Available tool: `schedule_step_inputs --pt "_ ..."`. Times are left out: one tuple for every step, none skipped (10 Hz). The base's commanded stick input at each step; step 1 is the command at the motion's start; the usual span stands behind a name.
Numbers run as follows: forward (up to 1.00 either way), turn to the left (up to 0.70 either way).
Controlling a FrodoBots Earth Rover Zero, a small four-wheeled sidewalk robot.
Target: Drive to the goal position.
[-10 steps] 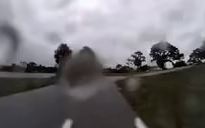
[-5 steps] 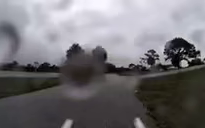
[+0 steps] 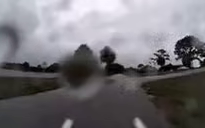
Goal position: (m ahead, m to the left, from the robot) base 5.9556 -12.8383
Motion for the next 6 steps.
schedule_step_inputs --pt "1.0 -0.4" --pt "1.0 -0.4" --pt "1.0 -0.4" --pt "1.0 -0.4" --pt "1.0 -0.4" --pt "1.0 0.0"
